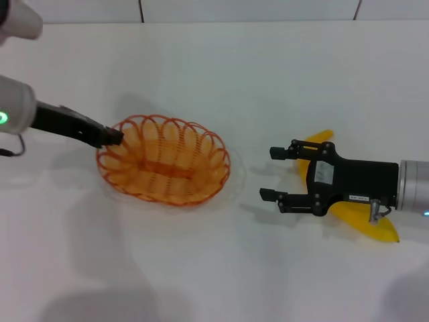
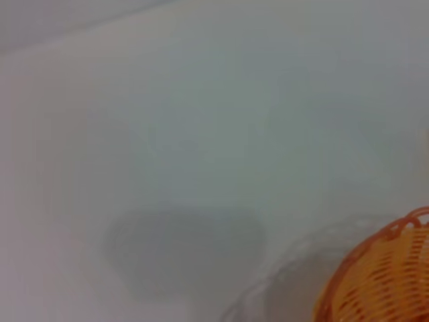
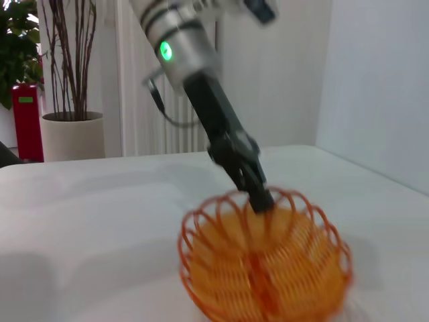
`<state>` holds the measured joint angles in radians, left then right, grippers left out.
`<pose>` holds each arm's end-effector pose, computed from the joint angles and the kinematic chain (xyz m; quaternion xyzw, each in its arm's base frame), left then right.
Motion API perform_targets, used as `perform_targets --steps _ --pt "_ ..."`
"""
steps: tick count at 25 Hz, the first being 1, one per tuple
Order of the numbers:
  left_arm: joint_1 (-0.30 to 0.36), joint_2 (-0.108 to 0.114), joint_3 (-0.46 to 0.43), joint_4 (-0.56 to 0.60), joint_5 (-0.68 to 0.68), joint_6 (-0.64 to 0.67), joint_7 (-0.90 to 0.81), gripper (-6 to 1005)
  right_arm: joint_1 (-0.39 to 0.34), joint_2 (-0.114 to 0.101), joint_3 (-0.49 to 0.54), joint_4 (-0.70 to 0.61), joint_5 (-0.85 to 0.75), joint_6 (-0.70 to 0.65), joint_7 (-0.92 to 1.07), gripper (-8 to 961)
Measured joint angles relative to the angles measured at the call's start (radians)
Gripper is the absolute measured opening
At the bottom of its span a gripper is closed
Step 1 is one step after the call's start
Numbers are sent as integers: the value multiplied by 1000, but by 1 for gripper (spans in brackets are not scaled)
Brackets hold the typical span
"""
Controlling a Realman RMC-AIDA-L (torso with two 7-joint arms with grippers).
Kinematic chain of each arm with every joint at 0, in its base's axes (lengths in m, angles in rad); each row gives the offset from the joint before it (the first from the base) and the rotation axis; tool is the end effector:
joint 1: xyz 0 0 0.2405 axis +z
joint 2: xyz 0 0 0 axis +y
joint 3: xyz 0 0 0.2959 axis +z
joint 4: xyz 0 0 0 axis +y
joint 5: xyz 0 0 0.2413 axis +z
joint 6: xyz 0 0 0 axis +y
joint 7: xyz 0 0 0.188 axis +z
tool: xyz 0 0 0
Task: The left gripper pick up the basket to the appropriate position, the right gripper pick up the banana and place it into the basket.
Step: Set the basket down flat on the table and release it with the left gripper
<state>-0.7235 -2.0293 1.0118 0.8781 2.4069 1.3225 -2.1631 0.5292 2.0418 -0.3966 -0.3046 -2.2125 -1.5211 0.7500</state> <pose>-0.2630 0.4713 -0.0465 -0.9219 -0.3442 0.0271 0.1755 0.3393 0.3448 -0.0957 -0.9543 0.0824 0.2305 0.1717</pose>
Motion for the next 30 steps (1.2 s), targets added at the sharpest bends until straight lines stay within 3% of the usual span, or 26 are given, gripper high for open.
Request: perform_targets --steps 5,30 --pt "-56 0 -6 -135 -21 -91 -40 61 3 1 2 1 1 1 0 771" --pt "-80 5 -2 -190 10 -123 -112 109 20 1 1 2 2 0 4 771"
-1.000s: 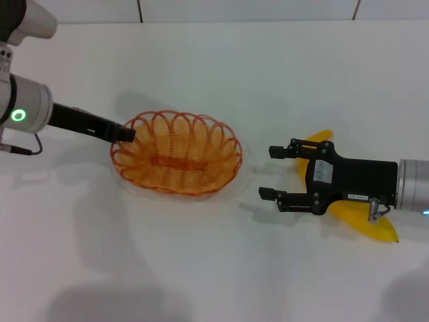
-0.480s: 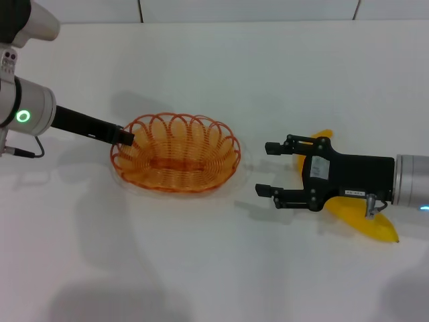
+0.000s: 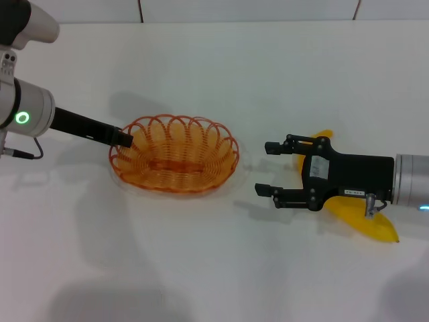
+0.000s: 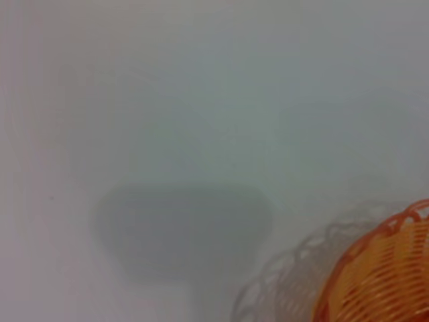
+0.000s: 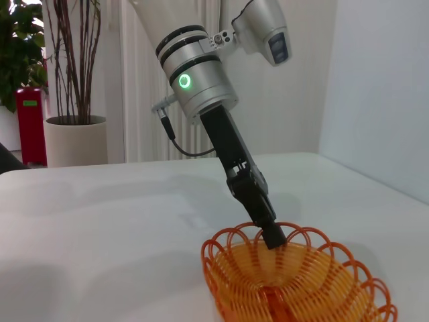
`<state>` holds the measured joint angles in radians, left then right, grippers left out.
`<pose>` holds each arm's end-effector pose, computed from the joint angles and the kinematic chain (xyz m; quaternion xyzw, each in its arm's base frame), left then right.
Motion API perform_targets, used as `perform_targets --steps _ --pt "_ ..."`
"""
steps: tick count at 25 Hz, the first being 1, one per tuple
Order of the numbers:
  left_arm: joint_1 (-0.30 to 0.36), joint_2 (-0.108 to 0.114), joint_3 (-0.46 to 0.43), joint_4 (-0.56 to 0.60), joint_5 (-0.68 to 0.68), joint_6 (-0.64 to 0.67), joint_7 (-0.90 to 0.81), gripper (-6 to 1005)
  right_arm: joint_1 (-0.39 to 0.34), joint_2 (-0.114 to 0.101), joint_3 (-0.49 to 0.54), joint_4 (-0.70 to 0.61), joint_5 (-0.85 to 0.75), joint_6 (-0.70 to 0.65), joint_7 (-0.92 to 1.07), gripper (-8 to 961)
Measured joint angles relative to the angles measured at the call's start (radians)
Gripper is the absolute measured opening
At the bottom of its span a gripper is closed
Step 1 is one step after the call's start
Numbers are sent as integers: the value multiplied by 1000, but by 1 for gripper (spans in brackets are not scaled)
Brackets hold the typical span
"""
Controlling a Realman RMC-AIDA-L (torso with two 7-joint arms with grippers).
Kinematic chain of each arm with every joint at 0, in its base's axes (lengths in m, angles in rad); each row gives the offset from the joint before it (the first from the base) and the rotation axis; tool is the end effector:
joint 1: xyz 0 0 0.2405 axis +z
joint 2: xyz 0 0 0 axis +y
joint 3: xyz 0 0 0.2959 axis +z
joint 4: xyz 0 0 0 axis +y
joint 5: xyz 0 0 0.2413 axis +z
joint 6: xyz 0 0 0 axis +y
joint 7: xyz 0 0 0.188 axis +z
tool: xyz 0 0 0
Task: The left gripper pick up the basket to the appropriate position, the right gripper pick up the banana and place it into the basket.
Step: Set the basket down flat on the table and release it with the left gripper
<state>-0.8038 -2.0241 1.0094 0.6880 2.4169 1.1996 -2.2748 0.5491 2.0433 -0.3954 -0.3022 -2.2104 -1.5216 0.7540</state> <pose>-0.2687 0.4840 -0.0731 -0.8910 -0.4164 0.0250 0.1791 0.3316 0.3512 -0.0965 -0.9542 0.0759 0.2349 0.1689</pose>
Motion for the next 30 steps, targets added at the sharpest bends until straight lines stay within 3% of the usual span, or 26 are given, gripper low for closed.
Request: perform_targets --steps 25,30 --pt "-8 2 2 36 6 -3 15 222 -3 0 -1 0 0 -3 0 770" --pt "10 -6 7 154 -3 54 52 459 -14 -2 15 0 7 -7 1 770"
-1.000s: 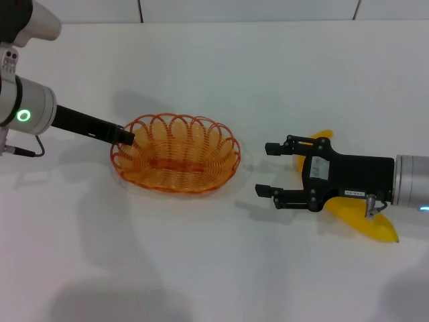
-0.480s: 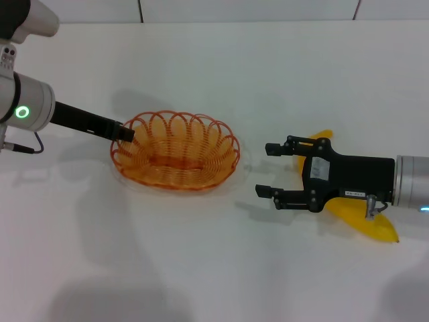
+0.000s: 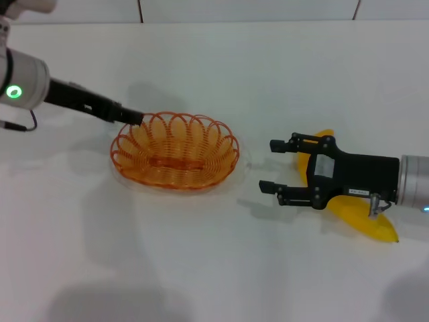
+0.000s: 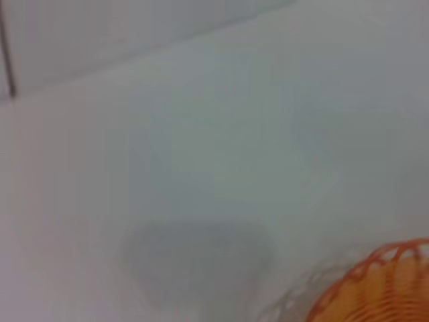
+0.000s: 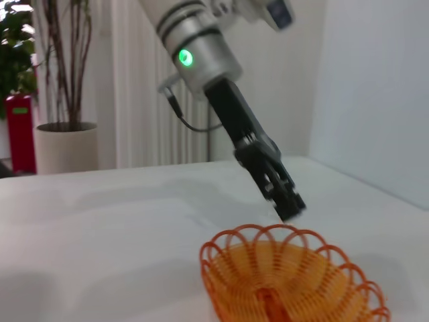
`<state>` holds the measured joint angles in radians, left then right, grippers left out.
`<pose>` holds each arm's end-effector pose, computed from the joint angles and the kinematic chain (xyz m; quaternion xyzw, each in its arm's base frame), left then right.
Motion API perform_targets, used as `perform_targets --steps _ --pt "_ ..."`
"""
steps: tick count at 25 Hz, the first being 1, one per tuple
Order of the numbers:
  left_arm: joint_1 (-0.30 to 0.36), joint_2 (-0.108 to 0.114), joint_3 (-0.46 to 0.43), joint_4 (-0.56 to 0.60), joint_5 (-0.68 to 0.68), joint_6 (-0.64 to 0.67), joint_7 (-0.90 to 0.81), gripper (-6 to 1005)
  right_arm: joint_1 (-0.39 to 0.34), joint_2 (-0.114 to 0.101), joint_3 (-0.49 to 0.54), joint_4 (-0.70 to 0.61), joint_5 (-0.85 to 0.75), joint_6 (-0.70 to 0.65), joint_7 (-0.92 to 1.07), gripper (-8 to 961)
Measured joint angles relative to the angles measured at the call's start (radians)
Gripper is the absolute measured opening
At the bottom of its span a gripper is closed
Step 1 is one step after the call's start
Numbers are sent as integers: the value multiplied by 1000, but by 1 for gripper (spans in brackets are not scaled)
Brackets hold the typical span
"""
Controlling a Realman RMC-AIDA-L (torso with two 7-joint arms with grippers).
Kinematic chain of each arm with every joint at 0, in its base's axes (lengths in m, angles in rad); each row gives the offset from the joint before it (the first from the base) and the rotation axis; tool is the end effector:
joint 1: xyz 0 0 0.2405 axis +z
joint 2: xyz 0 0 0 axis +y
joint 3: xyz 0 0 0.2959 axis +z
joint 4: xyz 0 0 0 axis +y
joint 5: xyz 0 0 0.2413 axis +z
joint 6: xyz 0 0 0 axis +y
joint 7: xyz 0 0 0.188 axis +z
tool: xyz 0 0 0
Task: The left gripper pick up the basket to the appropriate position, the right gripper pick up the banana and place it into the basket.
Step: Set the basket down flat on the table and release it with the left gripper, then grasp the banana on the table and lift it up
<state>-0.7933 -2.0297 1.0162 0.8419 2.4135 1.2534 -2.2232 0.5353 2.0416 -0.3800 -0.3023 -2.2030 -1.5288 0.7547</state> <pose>-0.2386 0.4952 -0.0500 -0.9168 -0.3467 0.0152 0.1977 0.3353 0.3488 -0.0930 -0.9503 0.0844 0.2412 0.1777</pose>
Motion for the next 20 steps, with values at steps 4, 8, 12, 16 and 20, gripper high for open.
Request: perform_targets --steps 4,8,12,16,20 --pt "88 -2 23 186 -88 95 33 547 -19 -1 7 -7 25 -2 -2 770" --pt "251 -1 79 351 -257 165 182 634 -30 -3 8 -10 39 -3 1 770" --pt "469 -2 108 465 -478 156 419 772 -33 -5 8 -12 57 -3 11 770" --pt "581 -3 96 429 -664 141 598 840 -43 -5 7 -12 84 -4 9 770" --pt "596 -3 86 306 -706 132 717 835 -45 -5 6 -13 89 -4 12 770"
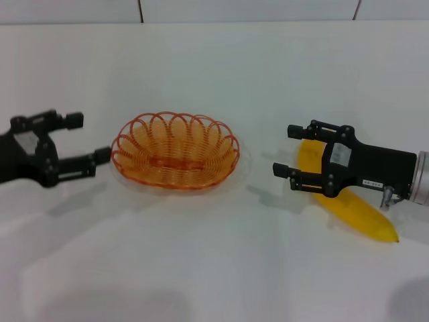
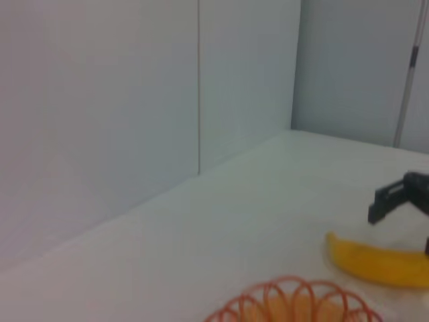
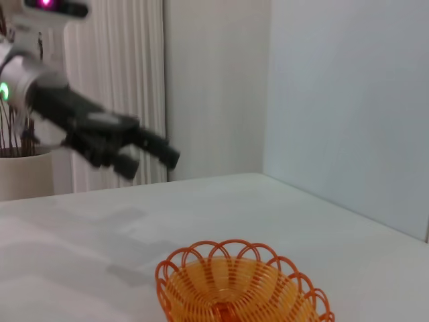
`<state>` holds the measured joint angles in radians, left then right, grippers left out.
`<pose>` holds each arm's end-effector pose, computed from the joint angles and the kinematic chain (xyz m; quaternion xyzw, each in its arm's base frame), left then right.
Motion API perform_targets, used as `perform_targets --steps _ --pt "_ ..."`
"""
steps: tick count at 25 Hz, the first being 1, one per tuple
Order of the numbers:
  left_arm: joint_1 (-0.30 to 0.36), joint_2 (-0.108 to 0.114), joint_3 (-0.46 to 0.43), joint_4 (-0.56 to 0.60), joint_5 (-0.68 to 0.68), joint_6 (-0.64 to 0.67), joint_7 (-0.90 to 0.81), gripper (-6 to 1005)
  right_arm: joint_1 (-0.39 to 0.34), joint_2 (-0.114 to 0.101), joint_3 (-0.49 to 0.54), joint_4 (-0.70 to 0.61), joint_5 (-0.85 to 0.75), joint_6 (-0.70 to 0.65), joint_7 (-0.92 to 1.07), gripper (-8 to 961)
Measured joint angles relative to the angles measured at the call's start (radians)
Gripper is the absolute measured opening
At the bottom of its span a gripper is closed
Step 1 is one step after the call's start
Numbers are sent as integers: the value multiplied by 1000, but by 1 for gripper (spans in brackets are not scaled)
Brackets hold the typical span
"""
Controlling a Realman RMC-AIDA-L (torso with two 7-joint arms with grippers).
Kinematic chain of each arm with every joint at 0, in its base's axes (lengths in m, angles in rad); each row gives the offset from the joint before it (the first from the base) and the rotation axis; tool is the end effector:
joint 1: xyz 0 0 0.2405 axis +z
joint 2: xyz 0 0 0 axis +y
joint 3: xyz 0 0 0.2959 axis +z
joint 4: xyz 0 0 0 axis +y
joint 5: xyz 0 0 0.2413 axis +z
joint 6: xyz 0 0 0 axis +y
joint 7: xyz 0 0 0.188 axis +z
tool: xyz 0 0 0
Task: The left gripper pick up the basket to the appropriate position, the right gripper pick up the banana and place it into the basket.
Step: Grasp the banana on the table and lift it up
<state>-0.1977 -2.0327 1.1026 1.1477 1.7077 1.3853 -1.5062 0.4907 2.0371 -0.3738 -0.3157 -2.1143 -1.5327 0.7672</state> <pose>-0.2971 0.3633 -0.0009 -0.9409 -0.1579 -0.1925 0.2297 0.3461 0.3484 -0.0774 -0.9332 0.1106 0.2612 0.2208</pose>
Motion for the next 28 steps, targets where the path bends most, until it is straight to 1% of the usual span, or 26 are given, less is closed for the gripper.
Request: perform_targets --steps 1,2,3,6,12,15,19,25,28 --pt "-1 0 -3 -39 -5 -1 36 834 0 0 0 0 0 0 0 770" --pt "-2 0 -7 -109 -28 -4 129 834 0 0 1 0 0 0 1 770" --pt "-2 0 -7 -109 -28 -4 129 834 0 0 1 0 0 0 1 770" --pt "-1 1 -7 -191 -58 -1 242 832 -5 0 1 0 1 0 1 770" --pt "0 3 -11 -296 -64 5 362 831 -14 0 1 0 1 6 1 771" --pt "0 2 -21 -316 -77 8 394 831 -19 0 1 -7 1 6 1 771" --pt "-3 2 -22 -330 -101 11 403 831 -45 0 1 -44 0 1 3 771" --pt "-16 5 -32 -356 -105 14 405 830 -105 1 -8 -154 -12 -41 30 771" --pt "-34 7 -41 -378 -106 14 406 830 -150 0 -8 -221 -14 -75 94 771"
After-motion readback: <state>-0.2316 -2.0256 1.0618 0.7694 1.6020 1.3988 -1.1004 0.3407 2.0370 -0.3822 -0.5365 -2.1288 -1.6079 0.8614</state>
